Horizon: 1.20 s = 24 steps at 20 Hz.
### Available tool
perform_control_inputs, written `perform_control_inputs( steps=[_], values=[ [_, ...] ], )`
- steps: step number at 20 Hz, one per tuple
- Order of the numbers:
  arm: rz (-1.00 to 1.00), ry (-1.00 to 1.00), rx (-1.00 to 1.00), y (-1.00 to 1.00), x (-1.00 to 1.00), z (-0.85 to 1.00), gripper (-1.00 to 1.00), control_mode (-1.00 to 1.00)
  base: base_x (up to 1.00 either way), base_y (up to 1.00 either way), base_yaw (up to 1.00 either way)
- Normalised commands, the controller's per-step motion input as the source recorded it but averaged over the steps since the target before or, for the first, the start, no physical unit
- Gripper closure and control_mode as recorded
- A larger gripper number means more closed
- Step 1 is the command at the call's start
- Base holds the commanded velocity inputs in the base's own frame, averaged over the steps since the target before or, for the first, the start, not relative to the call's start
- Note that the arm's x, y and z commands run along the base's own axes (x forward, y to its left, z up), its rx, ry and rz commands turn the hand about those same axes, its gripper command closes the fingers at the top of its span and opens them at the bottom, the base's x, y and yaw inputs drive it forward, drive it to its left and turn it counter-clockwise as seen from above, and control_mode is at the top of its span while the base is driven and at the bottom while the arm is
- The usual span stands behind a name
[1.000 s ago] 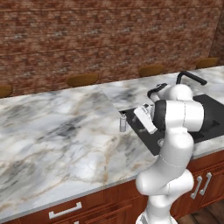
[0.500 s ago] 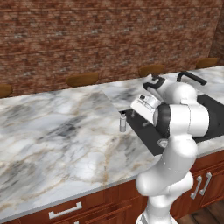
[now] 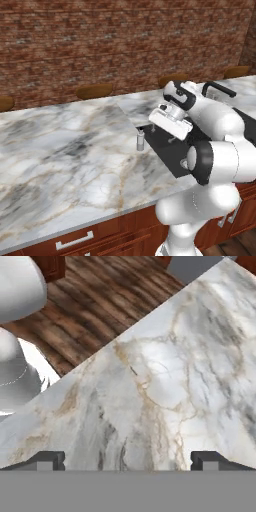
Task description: Locate and retrieve the soap dispenser and soap dispenser from the cabinet. Place them next to the sink.
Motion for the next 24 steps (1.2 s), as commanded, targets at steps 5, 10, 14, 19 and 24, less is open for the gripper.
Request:
perform_control_inputs(
  steps=[5, 10, 14, 19, 24],
  values=[
    [0.2, -0.23, -0.15, 0.01, -0.56, 0.5, -1.0, -1.0, 0.0, 0.0, 0.0],
    [0.2, -0.19, -0.19, 0.04, -0.59, 0.44, -1.0, -1.0, 0.0, 0.0, 0.0],
    [0.22, -0.13, -0.27, 0.03, -0.62, 0.29, -1.0, -1.0, 0.0, 0.0, 0.0],
    [0.21, -0.13, -0.21, 0.0, -0.68, 0.12, -1.0, -1.0, 0.0, 0.0, 0.0],
    [0.11, -0.1, -0.03, 0.0, -0.46, -0.01, -1.0, -1.0, 0.0, 0.0, 0.0]
  ],
)
